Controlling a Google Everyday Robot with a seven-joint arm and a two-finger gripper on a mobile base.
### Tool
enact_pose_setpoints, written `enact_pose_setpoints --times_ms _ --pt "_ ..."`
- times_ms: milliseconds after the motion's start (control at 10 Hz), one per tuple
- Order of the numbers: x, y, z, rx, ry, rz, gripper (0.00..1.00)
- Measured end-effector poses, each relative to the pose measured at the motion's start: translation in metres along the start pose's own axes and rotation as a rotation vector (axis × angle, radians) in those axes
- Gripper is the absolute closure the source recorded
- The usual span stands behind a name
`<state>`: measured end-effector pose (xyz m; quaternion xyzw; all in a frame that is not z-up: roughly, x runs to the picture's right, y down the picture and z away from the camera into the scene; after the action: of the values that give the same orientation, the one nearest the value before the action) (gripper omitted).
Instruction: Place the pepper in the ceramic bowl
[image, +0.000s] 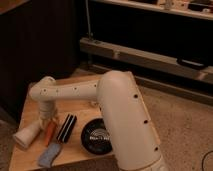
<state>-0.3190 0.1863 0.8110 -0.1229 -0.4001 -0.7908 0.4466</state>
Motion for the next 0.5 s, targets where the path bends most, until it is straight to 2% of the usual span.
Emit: enact_pose_setpoints --times_ms 500 --pt "-0.002 -0.0007 0.0059 -0.009 -0.019 -0.005 0.42"
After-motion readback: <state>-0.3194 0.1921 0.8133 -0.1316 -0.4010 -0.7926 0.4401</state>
